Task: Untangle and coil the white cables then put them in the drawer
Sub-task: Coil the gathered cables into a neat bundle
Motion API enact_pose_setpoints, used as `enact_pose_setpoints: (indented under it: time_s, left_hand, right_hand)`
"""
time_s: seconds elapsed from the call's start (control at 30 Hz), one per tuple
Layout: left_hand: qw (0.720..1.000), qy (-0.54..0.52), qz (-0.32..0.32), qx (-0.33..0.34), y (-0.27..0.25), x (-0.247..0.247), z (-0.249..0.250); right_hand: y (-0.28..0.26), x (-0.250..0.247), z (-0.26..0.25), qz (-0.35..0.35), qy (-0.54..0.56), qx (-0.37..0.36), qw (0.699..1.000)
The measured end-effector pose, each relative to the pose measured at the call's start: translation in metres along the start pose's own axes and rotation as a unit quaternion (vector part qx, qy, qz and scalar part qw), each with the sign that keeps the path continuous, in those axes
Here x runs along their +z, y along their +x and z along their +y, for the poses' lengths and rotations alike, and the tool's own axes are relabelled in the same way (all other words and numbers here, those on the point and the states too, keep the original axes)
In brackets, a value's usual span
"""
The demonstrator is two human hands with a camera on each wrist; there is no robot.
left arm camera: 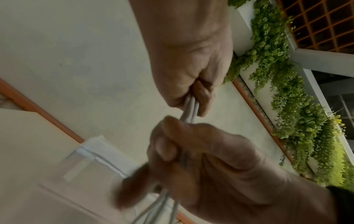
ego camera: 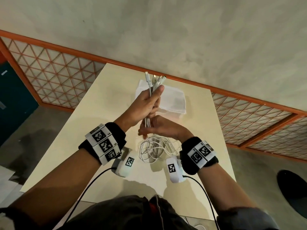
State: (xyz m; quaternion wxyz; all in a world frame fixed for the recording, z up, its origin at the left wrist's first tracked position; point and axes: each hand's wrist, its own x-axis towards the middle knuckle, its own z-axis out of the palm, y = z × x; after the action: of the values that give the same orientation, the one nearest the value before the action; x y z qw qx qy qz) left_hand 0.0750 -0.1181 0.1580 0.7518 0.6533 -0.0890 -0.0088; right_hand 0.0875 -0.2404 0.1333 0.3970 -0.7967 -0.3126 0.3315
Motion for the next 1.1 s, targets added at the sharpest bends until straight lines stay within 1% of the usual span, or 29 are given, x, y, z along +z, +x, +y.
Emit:
enact_pose_setpoints:
  time_s: [0.07, 0.13, 0.17, 0.23, 0.27, 0.3, 0.37, 0.4, 0.47, 0.53, 0.57, 0.6, 0.67, 0.73, 0.77, 0.8, 0.83, 0.9, 1.0, 1.03, 1.1]
  left_hand:
    - [0.999, -0.019, 0.034, 0.009, 0.001, -0.008, -0.003]
    - [0.992, -0.075, 0.101, -0.002, 0.004, -0.019, -0.007]
    - [0.983, -0.109, 0.146, -0.021, 0.006, -0.025, -0.010]
    - [0.957, -0.163, 0.225, -0.080, 0.009, -0.038, -0.018]
    - [0.948, -0.168, 0.246, -0.113, 0.010, -0.043, -0.023]
    - [0.943, -0.163, 0.253, -0.142, 0.009, -0.047, -0.028]
    - [0.940, -0.153, 0.250, -0.176, 0.005, -0.051, -0.036]
    - [0.939, -0.158, 0.250, -0.176, 0.002, -0.051, -0.039]
    - [0.940, -0.187, 0.248, -0.146, 0.000, -0.048, -0.042]
    - [0.947, -0.196, 0.235, -0.097, -0.001, -0.041, -0.041]
    - [0.956, -0.172, 0.225, -0.072, -0.002, -0.037, -0.041]
    - [0.967, -0.131, 0.213, -0.048, -0.003, -0.032, -0.041]
    - [0.982, -0.047, 0.183, -0.012, -0.005, -0.024, -0.042]
    - [0.986, 0.000, 0.165, -0.007, -0.004, -0.019, -0.043]
    - [0.987, 0.017, 0.158, -0.008, -0.003, -0.018, -0.044]
    - [0.988, 0.032, 0.148, -0.009, -0.003, -0.016, -0.045]
    - [0.990, 0.038, 0.133, -0.014, -0.003, -0.015, -0.045]
    - [0.994, 0.016, 0.101, -0.040, -0.001, -0.011, -0.045]
    - [0.990, -0.069, 0.074, -0.100, -0.001, -0.008, -0.041]
    - [0.988, -0.092, 0.066, -0.108, 0.000, -0.007, -0.040]
    - [0.988, -0.103, 0.053, -0.104, 0.001, -0.007, -0.042]
  right_hand:
    - [0.001, 0.001, 0.005, 0.032, 0.022, 0.003, 0.999]
    - [0.001, -0.001, 0.008, 0.092, 0.001, -0.010, 0.996]
    - [0.001, -0.002, 0.008, 0.129, -0.028, -0.026, 0.991]
    - [0.001, -0.004, 0.005, 0.203, -0.094, -0.072, 0.972]
    - [0.002, -0.004, 0.003, 0.233, -0.119, -0.095, 0.961]
    - [0.003, -0.003, 0.002, 0.253, -0.135, -0.109, 0.952]
    - [0.006, 0.000, 0.001, 0.267, -0.158, -0.111, 0.944]
    - [0.006, 0.000, 0.002, 0.264, -0.165, -0.104, 0.945]
    - [0.006, 0.001, 0.006, 0.238, -0.151, -0.073, 0.957]
    - [0.003, 0.002, 0.009, 0.195, -0.105, -0.009, 0.975]
    - [0.001, 0.002, 0.010, 0.183, -0.087, 0.014, 0.979]
    - [0.001, 0.002, 0.012, 0.191, -0.078, 0.019, 0.978]
    - [0.004, -0.002, 0.014, 0.257, -0.068, -0.027, 0.964]
    - [0.006, -0.010, 0.009, 0.345, -0.053, -0.093, 0.933]
    - [0.006, -0.015, 0.003, 0.377, -0.045, -0.121, 0.917]
    - [0.006, -0.020, -0.003, 0.396, -0.038, -0.144, 0.906]
    - [0.005, -0.025, -0.010, 0.400, -0.031, -0.160, 0.902]
    - [0.003, -0.034, -0.020, 0.379, -0.033, -0.172, 0.909]
    - [0.004, -0.044, -0.022, 0.341, -0.034, -0.157, 0.926]
    - [0.004, -0.046, -0.020, 0.333, -0.023, -0.150, 0.931]
    - [0.002, -0.048, -0.016, 0.315, -0.001, -0.143, 0.938]
